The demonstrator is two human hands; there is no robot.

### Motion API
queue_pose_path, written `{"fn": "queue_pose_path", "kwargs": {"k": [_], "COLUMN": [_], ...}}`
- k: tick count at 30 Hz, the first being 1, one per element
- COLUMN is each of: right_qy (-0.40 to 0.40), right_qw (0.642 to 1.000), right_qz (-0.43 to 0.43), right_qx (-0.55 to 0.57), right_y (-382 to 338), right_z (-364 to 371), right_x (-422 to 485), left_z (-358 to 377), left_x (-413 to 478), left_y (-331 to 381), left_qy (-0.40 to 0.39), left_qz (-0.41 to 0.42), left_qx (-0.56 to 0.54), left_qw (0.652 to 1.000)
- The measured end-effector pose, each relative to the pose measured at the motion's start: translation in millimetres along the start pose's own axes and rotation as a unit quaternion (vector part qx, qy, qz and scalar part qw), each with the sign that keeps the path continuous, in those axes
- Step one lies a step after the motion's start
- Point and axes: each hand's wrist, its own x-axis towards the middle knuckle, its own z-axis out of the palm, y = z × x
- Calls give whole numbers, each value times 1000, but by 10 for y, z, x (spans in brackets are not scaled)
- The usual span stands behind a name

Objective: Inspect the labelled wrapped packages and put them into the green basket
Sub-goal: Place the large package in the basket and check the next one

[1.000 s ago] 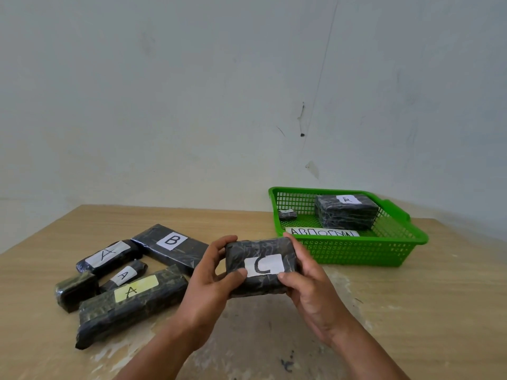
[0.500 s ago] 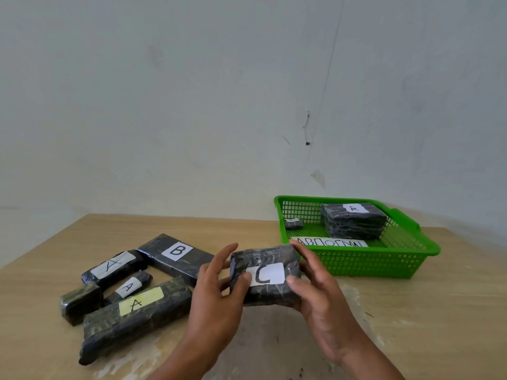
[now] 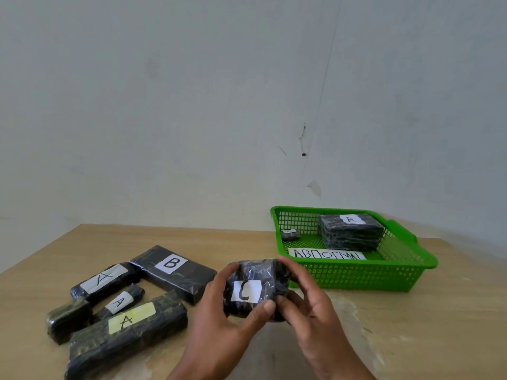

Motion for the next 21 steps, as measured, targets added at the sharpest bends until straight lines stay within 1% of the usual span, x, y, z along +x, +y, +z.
{"fn": "queue_pose_path", "kwargs": {"k": [2,8,11,14,16,18,19,21], "right_qy": [9,16,44,59,38,-10,-20,-5], "right_qw": [1000,999,996,988,985,986,988,991], "right_qz": [-5,3,22,50,71,86,87,83], "right_qx": [-4,29,76,131,153,144,128,107], "right_y": [18,-44,-61,-25,-33,-33,-12,44], "right_z": [14,6,-5,-54,-71,-86,-98,-120], "right_x": [3,12,49,77,73,57,60,77], "left_z": [0,6,-21,-52,-59,-54,-51,-52], "left_x": [4,-8,21,71,80,72,73,63], "left_y": [-8,-8,-9,-57,-37,-14,-13,-5], "left_qy": [2,8,33,48,54,48,45,37], "left_qz": [-1,2,-11,-34,-43,-52,-53,-56], "left_qx": [-5,-11,-42,-49,-57,-72,-79,-88], "left_qw": [1000,1000,999,997,996,995,994,994]}}
